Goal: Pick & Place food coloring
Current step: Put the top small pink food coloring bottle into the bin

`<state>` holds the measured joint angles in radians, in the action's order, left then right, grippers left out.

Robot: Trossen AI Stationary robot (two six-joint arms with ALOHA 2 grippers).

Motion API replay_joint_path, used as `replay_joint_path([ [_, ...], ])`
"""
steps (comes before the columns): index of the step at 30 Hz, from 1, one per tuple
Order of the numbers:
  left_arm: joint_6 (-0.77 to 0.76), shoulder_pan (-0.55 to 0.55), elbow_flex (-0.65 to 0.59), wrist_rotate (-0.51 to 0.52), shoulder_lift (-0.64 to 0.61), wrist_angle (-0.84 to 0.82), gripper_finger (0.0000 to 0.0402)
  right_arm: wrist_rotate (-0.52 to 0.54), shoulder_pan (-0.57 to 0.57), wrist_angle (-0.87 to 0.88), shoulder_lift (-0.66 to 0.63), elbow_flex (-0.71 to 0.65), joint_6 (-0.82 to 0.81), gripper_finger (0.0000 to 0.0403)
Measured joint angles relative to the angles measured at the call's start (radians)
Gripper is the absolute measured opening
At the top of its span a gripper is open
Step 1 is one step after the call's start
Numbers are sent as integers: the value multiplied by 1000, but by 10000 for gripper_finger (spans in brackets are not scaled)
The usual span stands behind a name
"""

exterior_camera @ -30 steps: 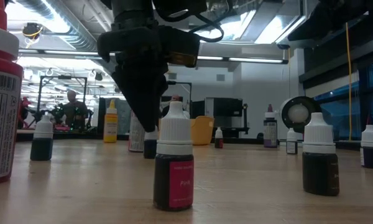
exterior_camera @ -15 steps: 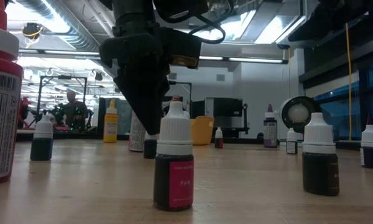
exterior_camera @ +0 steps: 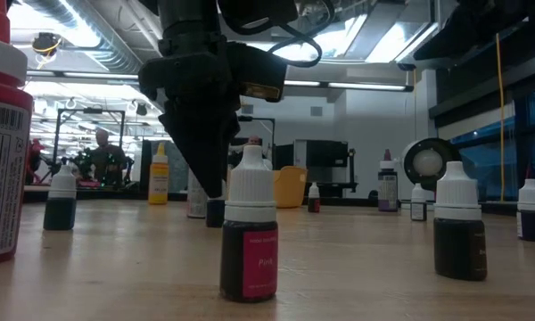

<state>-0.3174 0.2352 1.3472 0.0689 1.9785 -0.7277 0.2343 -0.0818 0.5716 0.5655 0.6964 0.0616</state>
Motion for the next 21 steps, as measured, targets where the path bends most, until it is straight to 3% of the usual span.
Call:
replay_joint_path([
  [8, -9, 10, 0, 1, 1, 1, 157, 0, 0, 0, 0, 0, 0, 30],
  [21, -15, 11, 34, 0, -14, -13, 56, 0, 0, 1, 0, 0, 2, 30],
])
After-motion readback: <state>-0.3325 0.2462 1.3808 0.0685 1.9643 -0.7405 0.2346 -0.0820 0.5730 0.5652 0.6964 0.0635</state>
